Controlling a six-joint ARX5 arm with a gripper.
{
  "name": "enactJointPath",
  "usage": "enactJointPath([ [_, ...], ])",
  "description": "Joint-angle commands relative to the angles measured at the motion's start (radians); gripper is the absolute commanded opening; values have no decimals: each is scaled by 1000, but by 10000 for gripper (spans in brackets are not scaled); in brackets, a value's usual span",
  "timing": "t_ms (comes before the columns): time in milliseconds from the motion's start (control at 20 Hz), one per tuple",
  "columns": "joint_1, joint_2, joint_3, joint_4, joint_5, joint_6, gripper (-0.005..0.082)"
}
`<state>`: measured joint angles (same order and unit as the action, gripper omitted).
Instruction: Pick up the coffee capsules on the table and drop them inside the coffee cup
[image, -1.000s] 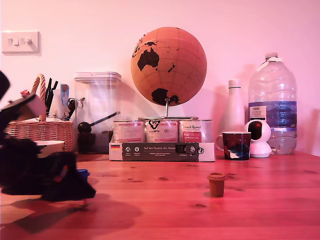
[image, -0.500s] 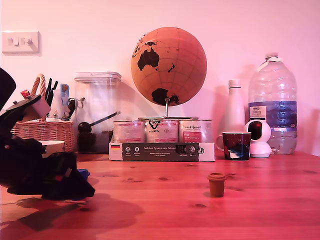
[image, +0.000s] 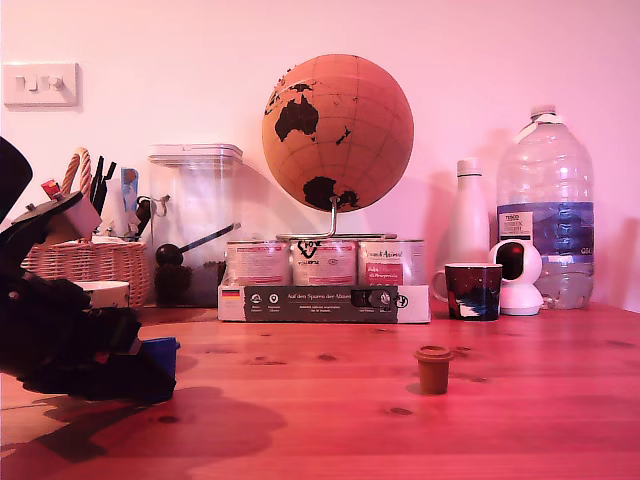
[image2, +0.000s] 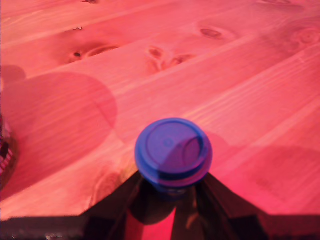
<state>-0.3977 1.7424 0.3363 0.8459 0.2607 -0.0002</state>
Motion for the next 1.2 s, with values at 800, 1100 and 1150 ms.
enactJointPath([
  [800,53,-446,-6,-239,-16,29,105],
  [1100,195,-547,-6,-343,-27,34,104],
  [1150,219,-552,-6,-354,-27,34,104],
])
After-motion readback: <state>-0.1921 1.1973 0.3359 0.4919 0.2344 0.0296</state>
